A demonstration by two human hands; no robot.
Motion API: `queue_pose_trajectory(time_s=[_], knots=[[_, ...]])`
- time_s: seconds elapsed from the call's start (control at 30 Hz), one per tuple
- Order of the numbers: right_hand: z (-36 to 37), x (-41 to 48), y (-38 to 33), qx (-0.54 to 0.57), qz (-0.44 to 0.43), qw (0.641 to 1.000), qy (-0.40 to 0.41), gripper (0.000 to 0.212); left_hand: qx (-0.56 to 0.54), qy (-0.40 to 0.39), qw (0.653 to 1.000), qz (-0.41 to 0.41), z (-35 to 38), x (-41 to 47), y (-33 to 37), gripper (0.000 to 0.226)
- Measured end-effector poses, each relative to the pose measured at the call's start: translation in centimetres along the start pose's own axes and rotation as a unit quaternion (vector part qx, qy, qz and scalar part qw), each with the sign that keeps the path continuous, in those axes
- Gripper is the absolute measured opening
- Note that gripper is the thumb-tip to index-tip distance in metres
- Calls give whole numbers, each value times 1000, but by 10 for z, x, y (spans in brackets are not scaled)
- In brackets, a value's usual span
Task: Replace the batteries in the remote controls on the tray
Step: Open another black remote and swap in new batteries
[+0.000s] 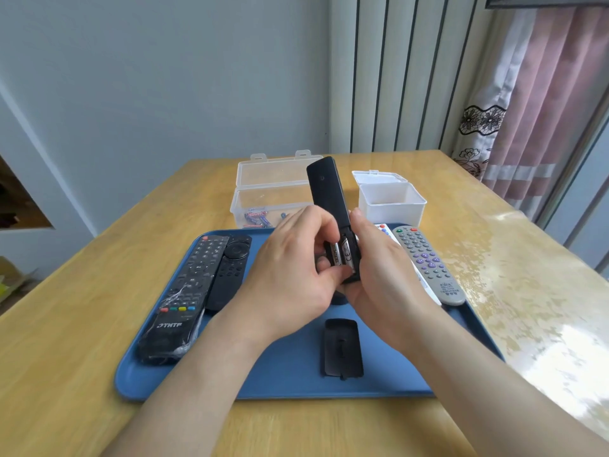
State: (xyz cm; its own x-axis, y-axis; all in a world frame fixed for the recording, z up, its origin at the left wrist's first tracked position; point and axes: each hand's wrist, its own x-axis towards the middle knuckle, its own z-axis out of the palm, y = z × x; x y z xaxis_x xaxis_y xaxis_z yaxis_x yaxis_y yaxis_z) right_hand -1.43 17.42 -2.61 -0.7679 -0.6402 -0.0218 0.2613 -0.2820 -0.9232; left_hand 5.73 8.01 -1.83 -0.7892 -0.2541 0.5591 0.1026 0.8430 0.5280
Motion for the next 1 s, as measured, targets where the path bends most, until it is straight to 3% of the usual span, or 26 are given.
queue_pose_trajectory(time_s=[0.23, 0.37, 0.57, 0.8, 0.87, 1.0], knots=[[1, 0, 4, -28, 2, 1000, -1, 37, -64, -7, 997, -33, -1, -1, 0, 41], [-1, -1, -1, 34, 22, 999, -18, 29, -56, 7, 998, 4, 7, -4, 2, 45], [-3, 1, -3, 108, 54, 990, -67, 14, -57, 85, 994, -33, 12, -3, 0, 48], [-13, 3, -6, -16, 54, 986, -156, 34, 54, 61, 993, -90, 8, -2, 4, 42], [-15, 3, -10, -27, 45, 985, -167, 37, 11, 68, 992, -107, 8, -1, 4, 36], [-22, 6, -15, -39, 15, 989, -140, 36, -188, 67, 972, -125, 7, 0, 5, 38]])
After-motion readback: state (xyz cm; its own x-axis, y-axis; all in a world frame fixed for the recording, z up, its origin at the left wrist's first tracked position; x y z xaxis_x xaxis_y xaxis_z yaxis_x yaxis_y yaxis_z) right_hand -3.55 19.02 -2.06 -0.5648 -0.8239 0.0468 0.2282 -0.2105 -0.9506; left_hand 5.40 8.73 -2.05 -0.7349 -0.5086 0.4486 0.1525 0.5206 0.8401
